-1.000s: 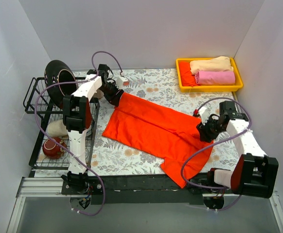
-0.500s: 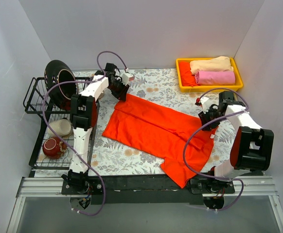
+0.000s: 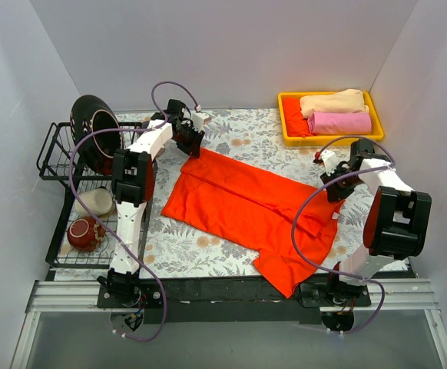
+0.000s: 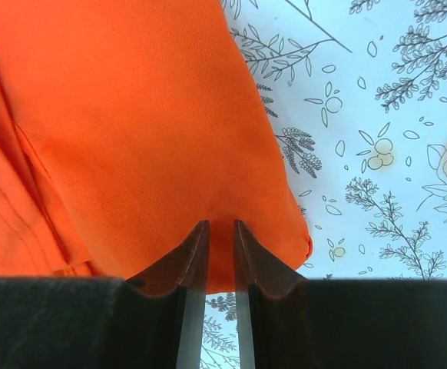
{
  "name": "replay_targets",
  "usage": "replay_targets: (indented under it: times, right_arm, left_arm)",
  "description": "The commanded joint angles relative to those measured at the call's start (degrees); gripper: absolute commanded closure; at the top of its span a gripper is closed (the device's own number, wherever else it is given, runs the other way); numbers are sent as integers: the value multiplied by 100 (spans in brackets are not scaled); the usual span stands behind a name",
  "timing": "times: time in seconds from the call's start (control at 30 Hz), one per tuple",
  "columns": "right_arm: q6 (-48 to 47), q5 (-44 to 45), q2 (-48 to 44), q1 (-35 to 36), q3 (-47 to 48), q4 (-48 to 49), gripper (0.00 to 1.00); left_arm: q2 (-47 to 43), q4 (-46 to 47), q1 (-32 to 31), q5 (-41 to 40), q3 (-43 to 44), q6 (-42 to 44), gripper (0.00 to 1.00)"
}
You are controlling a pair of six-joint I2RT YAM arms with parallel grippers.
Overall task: Roll the t-shirts
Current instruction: Fold the T-shirt at the center of the board.
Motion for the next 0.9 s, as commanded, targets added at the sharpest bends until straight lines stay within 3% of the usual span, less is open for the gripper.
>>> replay_targets:
  times: [0.0,0.23,0.57,0.87]
  right_arm:
    - [-290,319,129,-28,-102,117,75]
    - [-483,1031,586,-19,-165,1119,79]
    - [-633,944,1904,86,1663,1173,81]
    - [-379,505,1440,157,2331,778,75]
  left_arm:
    - [3,139,3,-198,-84,-157,79]
    - [-436,402,3,-514,-821,-288,80]
    - [-903,517,-6,-691,-1464,-508,82]
    - [-1333,464,-120,-497,-1315,-649,73]
